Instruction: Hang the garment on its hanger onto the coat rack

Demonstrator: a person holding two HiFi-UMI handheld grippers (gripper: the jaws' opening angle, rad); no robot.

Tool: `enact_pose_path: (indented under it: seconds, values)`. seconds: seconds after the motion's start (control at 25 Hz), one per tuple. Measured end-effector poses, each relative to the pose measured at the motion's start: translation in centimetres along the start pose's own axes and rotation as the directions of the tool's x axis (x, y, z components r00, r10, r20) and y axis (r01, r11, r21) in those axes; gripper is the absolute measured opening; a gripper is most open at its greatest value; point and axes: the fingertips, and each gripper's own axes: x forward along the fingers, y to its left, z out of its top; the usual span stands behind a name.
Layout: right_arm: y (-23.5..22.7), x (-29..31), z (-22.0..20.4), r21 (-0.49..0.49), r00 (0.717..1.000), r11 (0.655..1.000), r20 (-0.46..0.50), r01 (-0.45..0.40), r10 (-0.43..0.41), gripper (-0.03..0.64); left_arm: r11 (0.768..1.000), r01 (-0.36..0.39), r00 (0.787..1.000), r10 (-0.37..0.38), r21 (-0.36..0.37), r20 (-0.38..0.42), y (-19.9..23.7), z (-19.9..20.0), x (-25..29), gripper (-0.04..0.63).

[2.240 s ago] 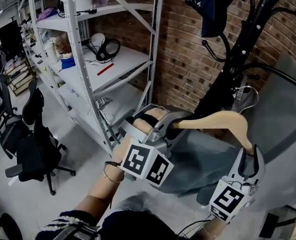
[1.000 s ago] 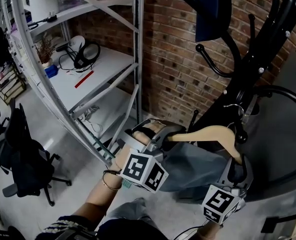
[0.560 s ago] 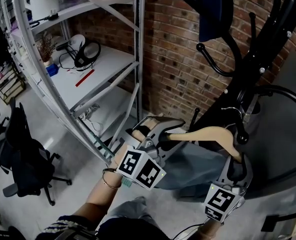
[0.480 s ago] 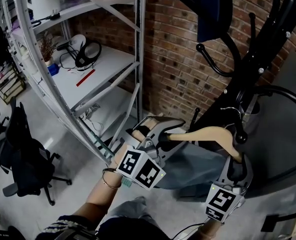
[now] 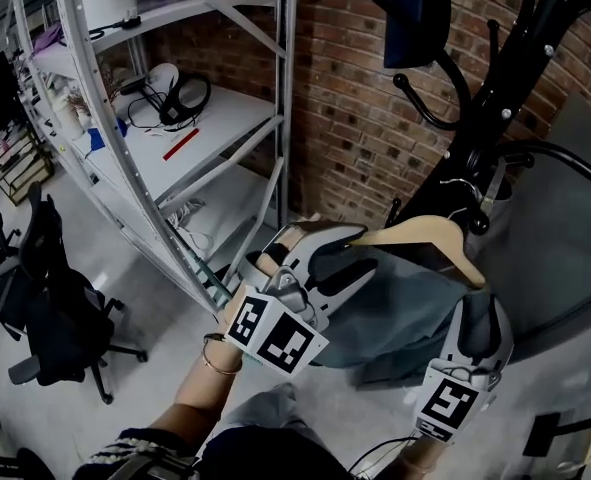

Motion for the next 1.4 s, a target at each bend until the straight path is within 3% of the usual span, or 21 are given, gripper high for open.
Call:
enact_pose_path:
  seconds: [0.16,0.36,0.56,0.68,1.16,1.4]
  values:
    - [-0.3,-2.6,1.1,0.015,0.999,1.0,0.042,-0.01,0.009,0.162,1.0,-0.03,1.0,0.03,0.008,0.0,-0.4,1.7,-2.3,0.189]
    - [-0.4,-6.2,1.9,0.083,0.995,0.996,0.096,-0.036,0.028,0.08,0.998,-0.032,0.999,0.032,-0.056,0.012,-2.2,3.8,-5.5,0.186]
    - [-0.3,-9.1,2.0,0.1,0.994,0.994,0.105,-0.054,0.043,0.048,0.994,-0.079,0.997,0.078,-0.078,-0.007,-3.7,5.6,-8.1,0.047]
    - [-0.1,-10.4,1.6,0.085,0.995,0.995,0.092,-0.052,0.044,0.044,0.991,-0.088,0.996,0.089,-0.1,-0.002,-4.5,6.6,-9.2,0.003]
    - [0.8,-13.0,1.5,0.059,0.997,0.996,0.054,-0.066,0.063,0.025,0.969,-0.129,0.992,0.127,-0.21,-0.022,-5.3,7.6,-11.5,0.003]
    - [1.2,-13.1,1.8,0.063,0.996,0.996,0.062,-0.069,0.065,0.024,0.97,-0.132,0.991,0.129,-0.203,-0.024,-5.4,7.5,-11.8,0.003]
